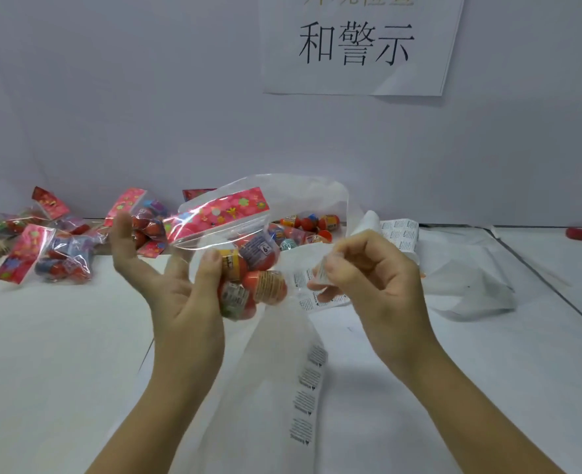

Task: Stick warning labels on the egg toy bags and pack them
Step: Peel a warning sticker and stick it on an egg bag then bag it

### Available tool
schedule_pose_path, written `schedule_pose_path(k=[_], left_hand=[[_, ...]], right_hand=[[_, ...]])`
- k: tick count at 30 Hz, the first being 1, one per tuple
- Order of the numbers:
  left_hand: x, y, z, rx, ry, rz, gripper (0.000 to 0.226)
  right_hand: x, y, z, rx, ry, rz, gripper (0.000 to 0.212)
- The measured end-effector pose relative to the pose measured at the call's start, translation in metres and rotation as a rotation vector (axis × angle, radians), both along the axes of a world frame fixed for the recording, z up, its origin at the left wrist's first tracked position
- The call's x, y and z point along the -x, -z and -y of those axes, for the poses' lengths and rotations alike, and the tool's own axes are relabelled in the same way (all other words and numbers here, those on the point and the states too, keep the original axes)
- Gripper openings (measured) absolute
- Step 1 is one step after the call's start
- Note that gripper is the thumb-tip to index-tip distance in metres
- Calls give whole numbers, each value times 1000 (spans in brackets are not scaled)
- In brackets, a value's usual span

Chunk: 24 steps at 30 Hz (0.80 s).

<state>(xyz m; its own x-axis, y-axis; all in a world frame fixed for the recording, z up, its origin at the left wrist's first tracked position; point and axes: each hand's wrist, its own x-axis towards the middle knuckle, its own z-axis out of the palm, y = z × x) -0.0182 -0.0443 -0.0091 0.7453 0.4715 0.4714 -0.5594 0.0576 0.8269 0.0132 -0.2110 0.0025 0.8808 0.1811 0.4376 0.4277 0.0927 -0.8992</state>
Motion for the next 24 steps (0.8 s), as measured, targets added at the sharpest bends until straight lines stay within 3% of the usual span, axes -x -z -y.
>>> schedule_pose_path(k=[3,7,14,20,24], left_hand=[[2,4,1,-331,-49,62,47],[3,7,4,-477,-82,-11,45],[0,6,2,-319,-43,-67,31],[-3,9,2,-209,0,-129,59],[-5,5,-2,-66,63,-129,53]], right_hand=[[1,1,-1,80,92,4,17],[0,2,1,112,150,14,19],[-4,0,3,137,135,21,18],[-8,-1,10,281,164,79,32],[-9,-1,11,262,123,22,32]])
